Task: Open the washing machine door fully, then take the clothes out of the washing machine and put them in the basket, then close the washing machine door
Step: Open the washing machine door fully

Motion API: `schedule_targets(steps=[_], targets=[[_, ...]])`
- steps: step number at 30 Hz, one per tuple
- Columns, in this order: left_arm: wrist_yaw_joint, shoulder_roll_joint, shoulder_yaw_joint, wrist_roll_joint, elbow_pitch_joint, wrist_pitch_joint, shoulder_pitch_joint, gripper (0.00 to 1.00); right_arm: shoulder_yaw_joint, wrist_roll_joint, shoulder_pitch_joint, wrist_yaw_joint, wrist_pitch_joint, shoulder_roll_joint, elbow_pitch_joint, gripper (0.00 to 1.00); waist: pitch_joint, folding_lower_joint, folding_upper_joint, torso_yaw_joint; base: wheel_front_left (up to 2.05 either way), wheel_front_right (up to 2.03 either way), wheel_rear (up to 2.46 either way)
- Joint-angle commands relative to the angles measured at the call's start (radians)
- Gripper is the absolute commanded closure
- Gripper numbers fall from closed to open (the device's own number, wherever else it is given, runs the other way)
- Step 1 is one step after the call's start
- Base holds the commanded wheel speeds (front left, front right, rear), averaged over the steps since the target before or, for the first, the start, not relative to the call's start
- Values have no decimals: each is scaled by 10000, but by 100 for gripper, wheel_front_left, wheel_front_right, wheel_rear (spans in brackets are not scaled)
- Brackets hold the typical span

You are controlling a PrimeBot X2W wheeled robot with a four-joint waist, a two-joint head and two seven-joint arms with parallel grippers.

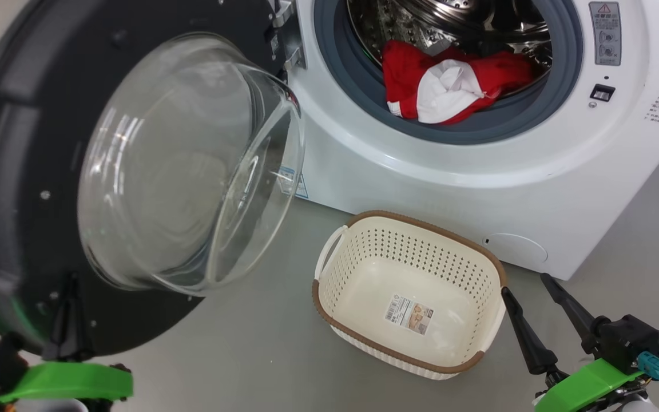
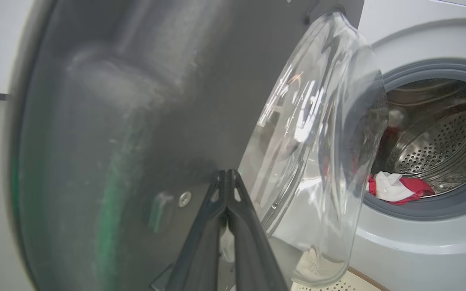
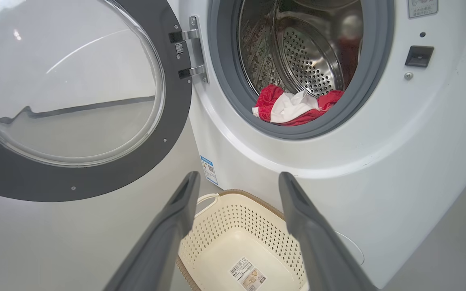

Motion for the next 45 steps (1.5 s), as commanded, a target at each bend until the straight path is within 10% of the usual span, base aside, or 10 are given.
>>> schedule_targets(steps=[1,26,45], targets=[[-60,337,643,141,-118,-63,-495,100,189,-67,-326,63,-93,-200,-258,0,123,0,0,-34,0,0,0],[-428,926,3817,1141,2463,-63,-3285,100,227,-94,-995,63,-93,-674,-366,0,1439,0,0,-247,0,0,0],[-486,1341,4354,1439,3786,-63,-4105,100,249,-36,-1209,63,-93,-720,-295,0,1627,0,0,-412,0,0,0]])
